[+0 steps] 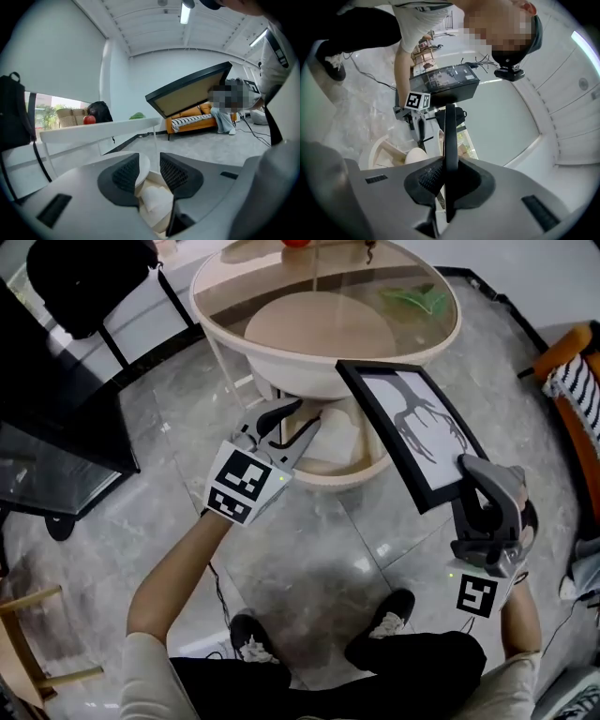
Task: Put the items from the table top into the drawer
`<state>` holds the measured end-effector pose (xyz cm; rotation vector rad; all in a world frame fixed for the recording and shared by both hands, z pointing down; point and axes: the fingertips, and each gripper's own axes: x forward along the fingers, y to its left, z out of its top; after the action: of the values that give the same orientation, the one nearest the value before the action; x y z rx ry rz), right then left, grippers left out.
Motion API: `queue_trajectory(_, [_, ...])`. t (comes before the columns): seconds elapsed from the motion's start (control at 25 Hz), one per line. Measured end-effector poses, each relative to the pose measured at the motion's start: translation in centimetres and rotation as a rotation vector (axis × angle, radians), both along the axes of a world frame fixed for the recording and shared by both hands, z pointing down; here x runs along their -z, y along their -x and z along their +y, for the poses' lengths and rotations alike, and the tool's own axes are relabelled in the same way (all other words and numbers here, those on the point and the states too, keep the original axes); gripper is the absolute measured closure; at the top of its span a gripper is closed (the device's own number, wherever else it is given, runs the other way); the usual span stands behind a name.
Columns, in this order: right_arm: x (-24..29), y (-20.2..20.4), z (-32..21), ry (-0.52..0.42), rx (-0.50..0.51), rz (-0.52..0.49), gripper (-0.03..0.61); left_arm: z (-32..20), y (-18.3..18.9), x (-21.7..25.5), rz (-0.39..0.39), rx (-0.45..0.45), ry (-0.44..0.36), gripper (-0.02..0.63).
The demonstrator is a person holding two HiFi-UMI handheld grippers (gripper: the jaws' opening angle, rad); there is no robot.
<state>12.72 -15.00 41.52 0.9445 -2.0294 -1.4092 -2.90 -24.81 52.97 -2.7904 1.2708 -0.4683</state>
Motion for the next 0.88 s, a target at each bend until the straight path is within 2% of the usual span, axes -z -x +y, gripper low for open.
queue_trajectory(0.08, [-2.4, 0.5, 0.4, 0.028, 0.000, -0.010, 0.515, 0.1, 0.8, -2.3, 0.005, 0.026, 0.006, 0.468])
queue_trajectory(0.16, [-5.2, 1.2, 0.5, 0.097, 0.002, -0.008, 0.515, -0.1, 1.1, -4.4, -0.025, 0.027, 0.014, 0.468])
queue_trajectory(0.32, [-10.9, 2.9, -0.8, 0.225, 0.053, 0.086, 0.515, -0.4, 0.8, -7.0, -0.033, 0.030, 0.020, 0.468])
queue_trajectory(0.44, [-15.1, 4.7, -3.5, 0.256, 0.069, 0.173, 0.515, -0.8, 0.9, -8.6, -0.013, 0.063, 0.009, 0.468])
queue_trajectory(0.68, [-19.3, 6.9, -8.3, 0.266, 0.020, 0.181, 0.515, -0.1, 3.2, -10.1, -0.006, 0.133, -0.009, 0.469])
queue_trajectory(0.88, [-24.3, 7.9, -10.1, 0.337, -0.002, 0.232, 0.515, 1.6, 5.1, -9.3, 0.027, 0.187, -0.004, 0.469])
